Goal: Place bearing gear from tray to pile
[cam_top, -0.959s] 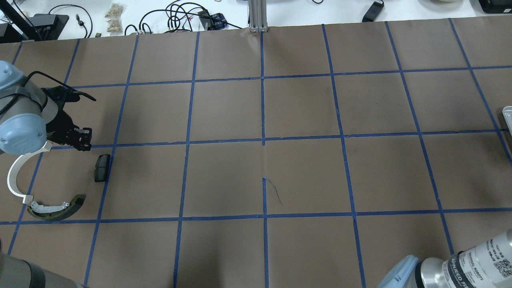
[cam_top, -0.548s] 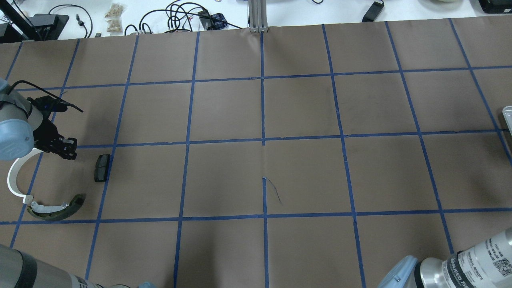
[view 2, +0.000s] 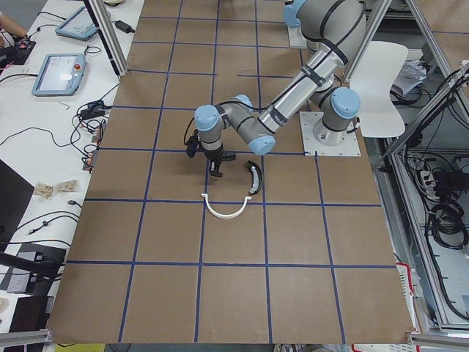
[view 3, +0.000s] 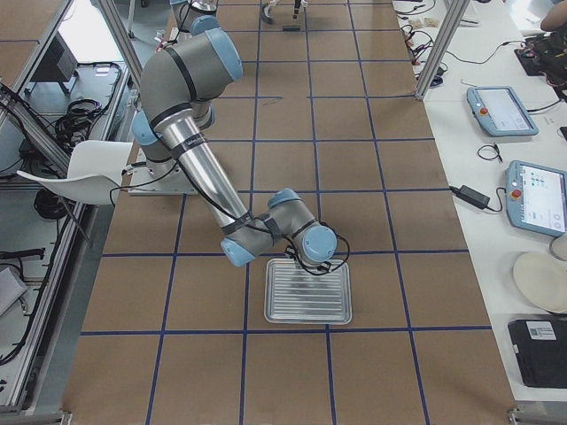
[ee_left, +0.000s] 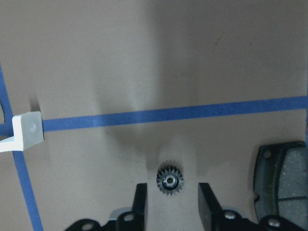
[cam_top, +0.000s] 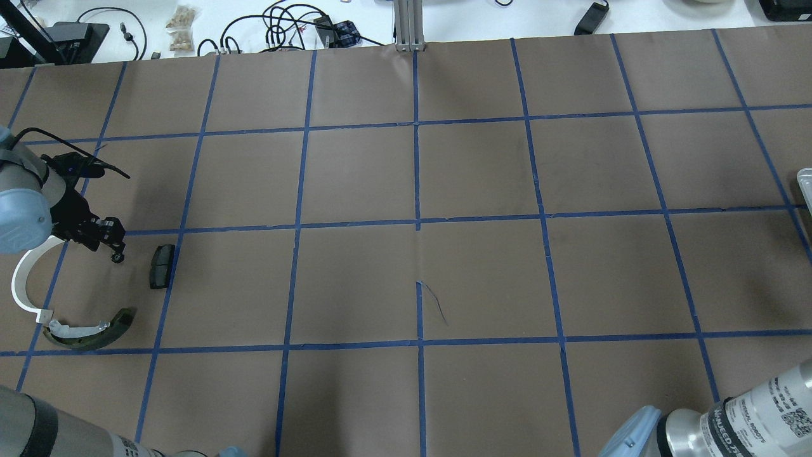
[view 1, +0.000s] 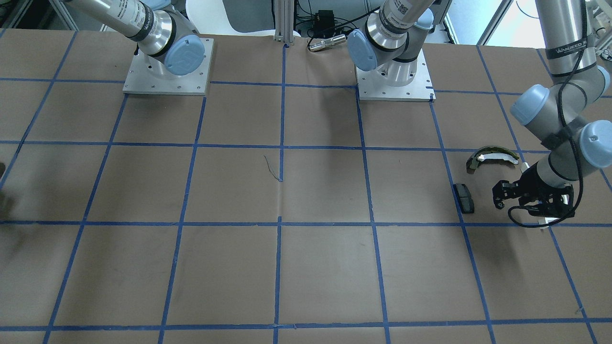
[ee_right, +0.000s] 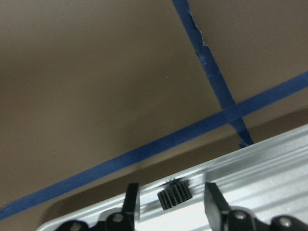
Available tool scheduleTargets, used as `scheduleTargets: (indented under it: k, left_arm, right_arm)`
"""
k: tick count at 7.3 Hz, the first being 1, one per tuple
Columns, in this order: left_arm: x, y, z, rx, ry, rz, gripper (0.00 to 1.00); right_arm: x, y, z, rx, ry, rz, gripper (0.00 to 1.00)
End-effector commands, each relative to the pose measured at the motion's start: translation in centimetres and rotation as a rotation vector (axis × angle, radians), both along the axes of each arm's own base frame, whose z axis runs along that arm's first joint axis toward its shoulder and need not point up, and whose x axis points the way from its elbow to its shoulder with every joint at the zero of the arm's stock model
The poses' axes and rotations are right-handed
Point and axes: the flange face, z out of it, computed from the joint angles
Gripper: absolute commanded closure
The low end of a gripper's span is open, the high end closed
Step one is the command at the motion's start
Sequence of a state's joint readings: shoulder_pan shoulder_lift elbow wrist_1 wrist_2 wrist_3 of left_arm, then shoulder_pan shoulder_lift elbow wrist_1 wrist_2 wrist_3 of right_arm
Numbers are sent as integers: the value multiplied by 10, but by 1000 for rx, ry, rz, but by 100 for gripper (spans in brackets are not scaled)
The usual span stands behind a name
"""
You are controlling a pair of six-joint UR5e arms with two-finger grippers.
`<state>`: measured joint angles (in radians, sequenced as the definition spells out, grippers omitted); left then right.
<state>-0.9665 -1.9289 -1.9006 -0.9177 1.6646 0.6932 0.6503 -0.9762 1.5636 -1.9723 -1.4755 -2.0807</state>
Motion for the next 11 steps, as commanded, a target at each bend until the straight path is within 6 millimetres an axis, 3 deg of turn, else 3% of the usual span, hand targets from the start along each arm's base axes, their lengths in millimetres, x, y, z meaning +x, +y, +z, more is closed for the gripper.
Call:
scheduleTargets:
  k: [1,2,4,6,7,8,9,11]
  left_arm:
    - [-5,-1,7,-6,-4,-6,0]
    - [-16,-2,14,-9,-5,4,0]
    - [-65,-14,40,9,1,65,0]
    - [-129,-38,97,39,5,153,0]
    - [-169,-48,135,49,-1,177,0]
    - [-205,-50,171,41,28,193,0]
    - [-227,-44,209,10,69,179,0]
    - [-267,-18,263,-13,60,163,0]
  right_arm:
    - [0,1,2,9,7,1,100]
    - [-1,1,5,10,10,2,100]
    - [-5,-2,20,-1,26,4,100]
    - [-1,1,51,10,12,2,100]
    - [8,-1,62,23,8,-35,100]
    - [32,-13,62,56,-22,-74,100]
    - [68,-32,66,86,-25,-129,100]
    - [146,-68,76,121,-53,-206,100]
